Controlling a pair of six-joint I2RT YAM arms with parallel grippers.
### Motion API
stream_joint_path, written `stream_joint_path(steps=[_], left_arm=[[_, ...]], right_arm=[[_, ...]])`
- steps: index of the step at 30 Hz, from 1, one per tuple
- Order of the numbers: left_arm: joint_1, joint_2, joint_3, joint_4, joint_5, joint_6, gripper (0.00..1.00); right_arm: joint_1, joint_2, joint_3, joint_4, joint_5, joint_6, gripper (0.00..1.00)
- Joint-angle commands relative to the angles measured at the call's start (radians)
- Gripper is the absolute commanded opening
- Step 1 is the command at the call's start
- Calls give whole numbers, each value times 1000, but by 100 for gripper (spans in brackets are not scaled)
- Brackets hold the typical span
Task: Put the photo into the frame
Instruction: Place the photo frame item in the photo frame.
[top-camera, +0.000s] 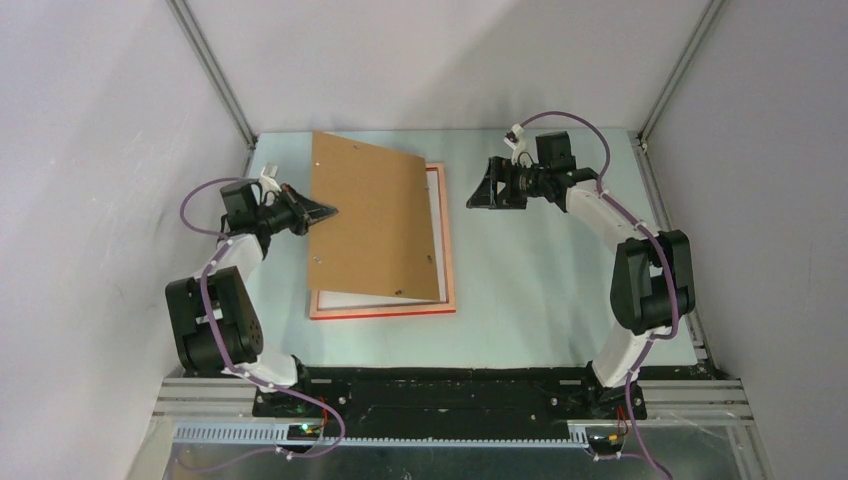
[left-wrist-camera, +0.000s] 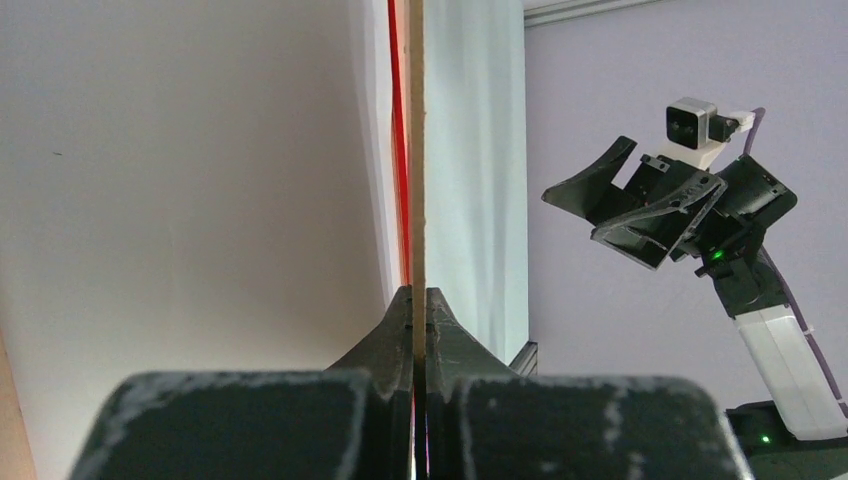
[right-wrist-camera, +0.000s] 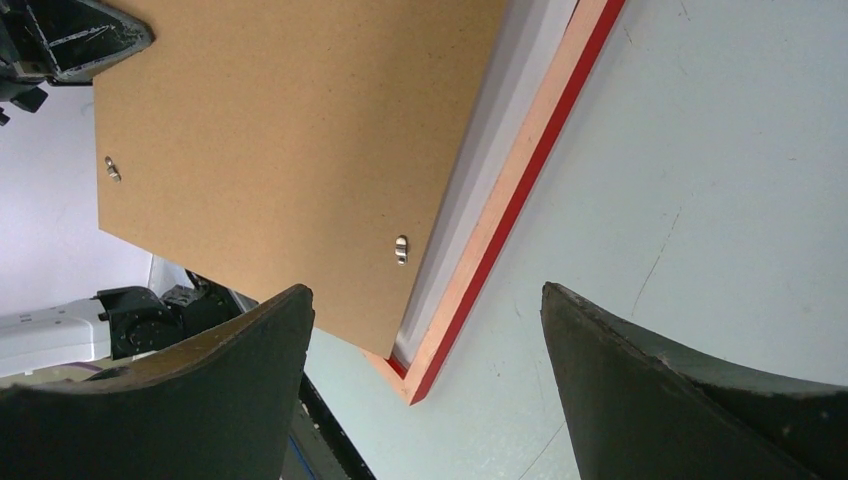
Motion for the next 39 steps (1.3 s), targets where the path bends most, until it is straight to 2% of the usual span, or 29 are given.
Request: stream_joint_path(steps=[1,39], left_arm=[[9,2,56,43,71,2,0],[-51,96,108,43,93,-32,0]], right_arm=[[6,3,35,6,7,-14,88],[11,18,19,-9,17,-31,88]])
